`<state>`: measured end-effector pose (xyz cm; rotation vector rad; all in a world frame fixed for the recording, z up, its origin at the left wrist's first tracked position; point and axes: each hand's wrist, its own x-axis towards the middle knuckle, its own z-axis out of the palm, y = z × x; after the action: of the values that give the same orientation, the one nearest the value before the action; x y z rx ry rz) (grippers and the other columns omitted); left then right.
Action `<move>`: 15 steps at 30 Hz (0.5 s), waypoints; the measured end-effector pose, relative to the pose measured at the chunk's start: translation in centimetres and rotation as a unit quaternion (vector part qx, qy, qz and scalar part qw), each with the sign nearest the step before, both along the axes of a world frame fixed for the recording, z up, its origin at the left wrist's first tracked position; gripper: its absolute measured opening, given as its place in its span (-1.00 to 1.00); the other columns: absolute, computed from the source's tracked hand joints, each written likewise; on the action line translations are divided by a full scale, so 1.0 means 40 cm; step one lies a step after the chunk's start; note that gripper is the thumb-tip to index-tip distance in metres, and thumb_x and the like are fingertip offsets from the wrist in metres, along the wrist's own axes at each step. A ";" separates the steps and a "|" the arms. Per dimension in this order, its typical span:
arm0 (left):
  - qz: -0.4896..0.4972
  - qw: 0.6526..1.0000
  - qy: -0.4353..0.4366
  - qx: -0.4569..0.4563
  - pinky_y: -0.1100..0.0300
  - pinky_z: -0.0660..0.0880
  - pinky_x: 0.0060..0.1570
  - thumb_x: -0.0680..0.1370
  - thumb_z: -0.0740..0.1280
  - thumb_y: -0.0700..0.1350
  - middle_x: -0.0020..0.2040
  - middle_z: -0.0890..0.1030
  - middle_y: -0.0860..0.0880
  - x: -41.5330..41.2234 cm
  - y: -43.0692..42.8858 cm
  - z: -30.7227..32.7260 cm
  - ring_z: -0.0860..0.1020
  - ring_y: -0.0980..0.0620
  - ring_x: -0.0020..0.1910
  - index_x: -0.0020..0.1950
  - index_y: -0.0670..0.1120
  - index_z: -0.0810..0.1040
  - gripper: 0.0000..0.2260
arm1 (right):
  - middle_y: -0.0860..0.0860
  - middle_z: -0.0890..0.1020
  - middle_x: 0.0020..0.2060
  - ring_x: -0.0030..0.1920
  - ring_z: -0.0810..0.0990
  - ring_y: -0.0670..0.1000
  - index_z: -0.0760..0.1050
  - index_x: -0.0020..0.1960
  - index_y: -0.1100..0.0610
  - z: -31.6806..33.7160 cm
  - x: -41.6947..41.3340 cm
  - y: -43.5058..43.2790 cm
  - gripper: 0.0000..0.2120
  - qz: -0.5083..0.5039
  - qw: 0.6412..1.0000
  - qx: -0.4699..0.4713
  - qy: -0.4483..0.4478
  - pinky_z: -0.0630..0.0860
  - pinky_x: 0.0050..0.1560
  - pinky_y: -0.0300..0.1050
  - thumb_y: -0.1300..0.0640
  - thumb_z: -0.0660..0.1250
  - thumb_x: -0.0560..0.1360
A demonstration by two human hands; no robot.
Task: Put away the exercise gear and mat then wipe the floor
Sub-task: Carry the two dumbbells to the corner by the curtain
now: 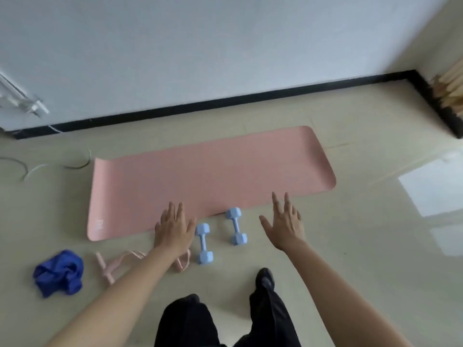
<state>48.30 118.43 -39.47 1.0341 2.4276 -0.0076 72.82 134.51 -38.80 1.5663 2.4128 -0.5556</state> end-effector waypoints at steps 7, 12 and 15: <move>0.086 0.994 -0.046 -0.049 -0.11 0.17 0.47 0.63 0.00 0.19 0.59 0.11 -0.16 0.061 0.126 -0.143 0.08 -0.15 0.56 0.59 -0.11 0.08 -0.40 | 0.17 -0.08 0.60 0.58 0.07 0.17 -0.19 0.62 0.07 -0.189 -0.040 0.174 -0.24 0.055 0.995 -0.086 -0.011 0.09 0.52 0.05 -0.21 0.09 0.62; 0.103 0.992 -0.071 -0.026 -0.06 0.18 0.47 0.64 0.05 0.15 0.57 0.20 -0.14 0.056 0.150 -0.387 0.15 -0.11 0.54 0.55 -0.14 0.16 -0.44 | 0.14 0.00 0.60 0.56 0.12 0.14 -0.15 0.62 0.08 -0.442 -0.097 0.173 -0.27 0.042 0.989 -0.139 0.011 0.16 0.51 0.06 -0.18 0.11 0.63; 0.149 0.983 -0.101 -0.032 -0.06 0.16 0.48 0.65 0.07 0.13 0.58 0.17 -0.14 0.047 0.148 -0.654 0.17 -0.11 0.54 0.57 -0.15 0.12 -0.43 | 0.11 0.07 0.58 0.54 0.17 0.12 -0.10 0.62 0.10 -0.694 -0.137 0.150 -0.28 -0.016 0.981 -0.188 0.041 0.22 0.49 0.05 -0.15 0.14 0.63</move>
<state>50.19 124.34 -65.63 0.6046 2.3525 0.1142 67.34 140.50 -66.57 1.4443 2.1749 -1.0316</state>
